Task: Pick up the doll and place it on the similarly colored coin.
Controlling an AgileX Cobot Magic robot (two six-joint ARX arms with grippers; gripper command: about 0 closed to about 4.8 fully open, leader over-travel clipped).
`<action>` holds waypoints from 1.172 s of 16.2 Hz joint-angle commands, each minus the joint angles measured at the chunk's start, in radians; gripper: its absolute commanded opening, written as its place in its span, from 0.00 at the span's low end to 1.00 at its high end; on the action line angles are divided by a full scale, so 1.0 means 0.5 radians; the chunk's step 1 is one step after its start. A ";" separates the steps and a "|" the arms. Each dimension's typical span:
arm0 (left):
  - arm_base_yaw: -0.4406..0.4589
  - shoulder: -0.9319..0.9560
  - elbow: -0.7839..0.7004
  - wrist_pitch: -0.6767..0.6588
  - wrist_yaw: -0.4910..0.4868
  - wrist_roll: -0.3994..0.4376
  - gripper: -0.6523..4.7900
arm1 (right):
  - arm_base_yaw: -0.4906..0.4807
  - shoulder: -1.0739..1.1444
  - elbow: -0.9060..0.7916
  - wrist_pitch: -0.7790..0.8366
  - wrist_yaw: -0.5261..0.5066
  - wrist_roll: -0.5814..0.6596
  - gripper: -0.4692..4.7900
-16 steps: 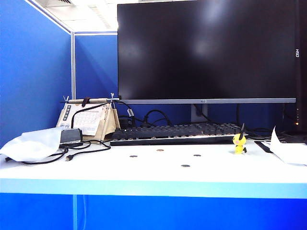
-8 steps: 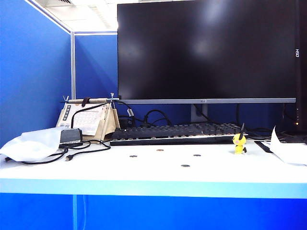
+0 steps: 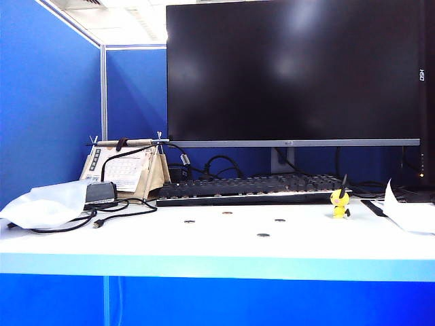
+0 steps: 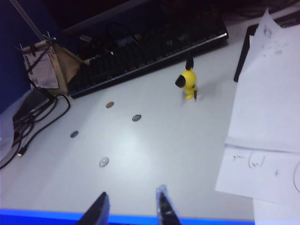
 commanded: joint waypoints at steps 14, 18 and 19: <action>0.001 1.767 0.552 0.689 -0.106 0.552 0.29 | 0.005 1.363 0.336 0.949 -0.117 -0.060 0.63; 0.001 1.768 0.475 0.762 -0.082 0.532 0.29 | 0.006 1.734 0.558 0.965 -0.100 -0.117 0.64; 0.001 1.767 0.423 0.741 0.021 0.529 0.29 | 0.006 1.862 0.632 1.014 -0.092 -0.185 0.74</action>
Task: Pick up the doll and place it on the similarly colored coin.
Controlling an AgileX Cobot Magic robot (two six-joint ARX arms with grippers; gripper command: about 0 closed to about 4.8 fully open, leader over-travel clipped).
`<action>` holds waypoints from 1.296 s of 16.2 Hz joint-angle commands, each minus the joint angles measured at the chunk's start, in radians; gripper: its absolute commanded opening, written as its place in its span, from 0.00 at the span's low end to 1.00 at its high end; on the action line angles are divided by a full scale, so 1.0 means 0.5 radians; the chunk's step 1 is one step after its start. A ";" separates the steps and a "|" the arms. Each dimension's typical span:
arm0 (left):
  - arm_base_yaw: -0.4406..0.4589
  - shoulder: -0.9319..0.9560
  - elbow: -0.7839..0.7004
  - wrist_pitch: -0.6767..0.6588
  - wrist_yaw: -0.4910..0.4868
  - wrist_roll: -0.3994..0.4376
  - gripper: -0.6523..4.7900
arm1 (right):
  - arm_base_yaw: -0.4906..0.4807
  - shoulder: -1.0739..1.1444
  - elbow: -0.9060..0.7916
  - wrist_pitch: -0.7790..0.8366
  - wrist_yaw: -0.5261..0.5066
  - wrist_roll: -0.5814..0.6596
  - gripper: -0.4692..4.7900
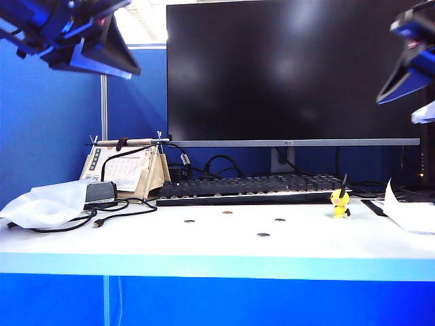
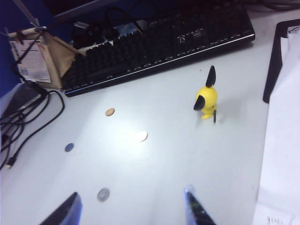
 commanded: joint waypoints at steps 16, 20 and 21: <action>-0.433 -0.017 -0.214 -0.030 0.095 -0.134 0.29 | 0.295 1.939 0.837 1.067 0.945 -0.350 1.00; -0.585 -0.017 -0.214 -0.029 -0.040 -0.134 0.29 | 0.289 2.071 0.955 1.064 1.034 -0.349 1.00; -0.602 -0.017 -0.214 -0.030 -0.041 -0.139 0.29 | 0.289 2.110 0.982 1.055 1.035 -0.348 1.00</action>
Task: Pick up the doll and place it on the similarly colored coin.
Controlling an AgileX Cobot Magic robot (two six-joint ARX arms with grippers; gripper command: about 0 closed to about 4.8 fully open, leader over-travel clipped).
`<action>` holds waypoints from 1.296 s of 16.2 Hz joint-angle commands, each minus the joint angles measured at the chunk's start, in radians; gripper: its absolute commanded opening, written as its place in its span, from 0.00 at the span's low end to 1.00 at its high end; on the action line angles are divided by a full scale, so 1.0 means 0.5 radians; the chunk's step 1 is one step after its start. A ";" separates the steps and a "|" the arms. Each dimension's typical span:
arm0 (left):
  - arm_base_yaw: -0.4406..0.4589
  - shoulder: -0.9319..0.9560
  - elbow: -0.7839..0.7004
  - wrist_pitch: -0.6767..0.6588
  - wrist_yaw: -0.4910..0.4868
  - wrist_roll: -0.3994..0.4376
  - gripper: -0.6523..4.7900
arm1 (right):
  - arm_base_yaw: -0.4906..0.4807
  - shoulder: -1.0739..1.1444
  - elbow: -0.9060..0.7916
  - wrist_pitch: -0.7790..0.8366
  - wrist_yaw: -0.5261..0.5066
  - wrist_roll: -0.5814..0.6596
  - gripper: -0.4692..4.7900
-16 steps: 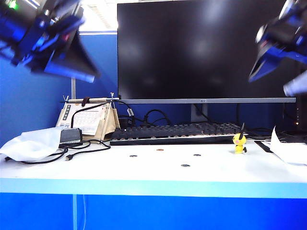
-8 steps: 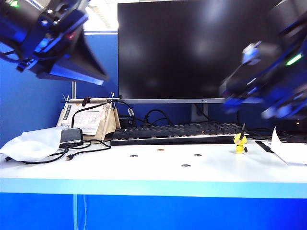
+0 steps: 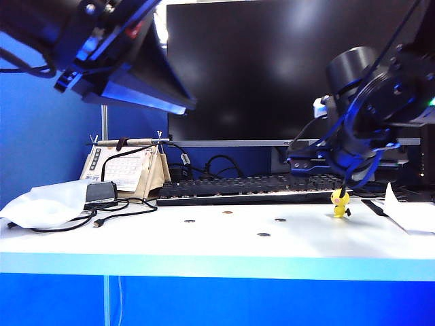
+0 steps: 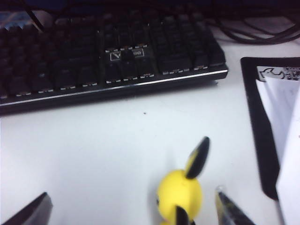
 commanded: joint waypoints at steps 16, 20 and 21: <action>-0.027 -0.025 0.004 0.149 0.071 -0.125 0.29 | -0.198 0.351 0.370 -0.372 -0.076 0.174 1.00; -0.027 -0.026 0.004 0.144 0.082 -0.119 0.29 | -0.200 0.350 0.370 -0.382 -0.072 0.173 0.91; -0.027 -0.026 0.004 0.144 0.106 -0.119 0.29 | -0.200 0.350 0.370 -0.382 -0.072 0.174 0.83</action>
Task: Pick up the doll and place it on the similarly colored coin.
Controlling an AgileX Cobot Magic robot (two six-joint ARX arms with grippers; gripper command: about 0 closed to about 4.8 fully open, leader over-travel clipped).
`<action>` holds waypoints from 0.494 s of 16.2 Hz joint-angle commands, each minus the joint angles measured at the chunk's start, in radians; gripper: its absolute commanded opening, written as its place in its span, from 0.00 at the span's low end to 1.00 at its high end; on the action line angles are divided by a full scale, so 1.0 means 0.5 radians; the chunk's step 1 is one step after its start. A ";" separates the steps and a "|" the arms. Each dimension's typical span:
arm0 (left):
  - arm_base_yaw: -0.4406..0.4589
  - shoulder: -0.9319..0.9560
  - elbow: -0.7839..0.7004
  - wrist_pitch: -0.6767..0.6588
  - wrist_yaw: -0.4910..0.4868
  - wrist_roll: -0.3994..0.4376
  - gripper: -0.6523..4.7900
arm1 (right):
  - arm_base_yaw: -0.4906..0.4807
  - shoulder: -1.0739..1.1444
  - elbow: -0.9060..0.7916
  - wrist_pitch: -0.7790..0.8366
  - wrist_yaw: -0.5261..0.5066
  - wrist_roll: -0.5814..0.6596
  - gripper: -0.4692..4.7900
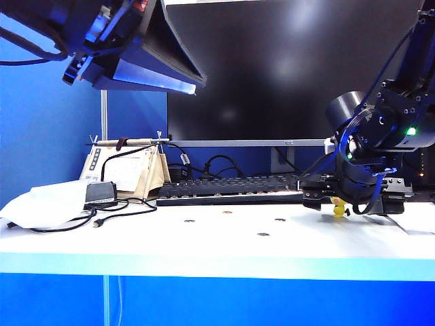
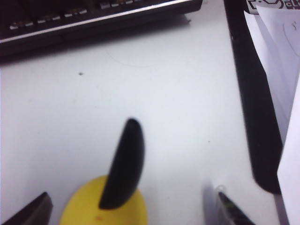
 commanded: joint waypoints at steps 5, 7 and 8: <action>-0.002 -0.008 0.003 -0.072 0.055 0.016 0.29 | -0.005 -0.014 0.005 0.019 0.033 0.005 0.58; -0.003 -0.009 0.003 -0.093 0.085 0.016 0.29 | -0.028 -0.014 0.005 0.021 0.056 0.005 0.58; -0.003 -0.009 0.003 -0.094 0.089 0.016 0.29 | -0.042 -0.014 0.005 0.020 0.052 0.005 0.58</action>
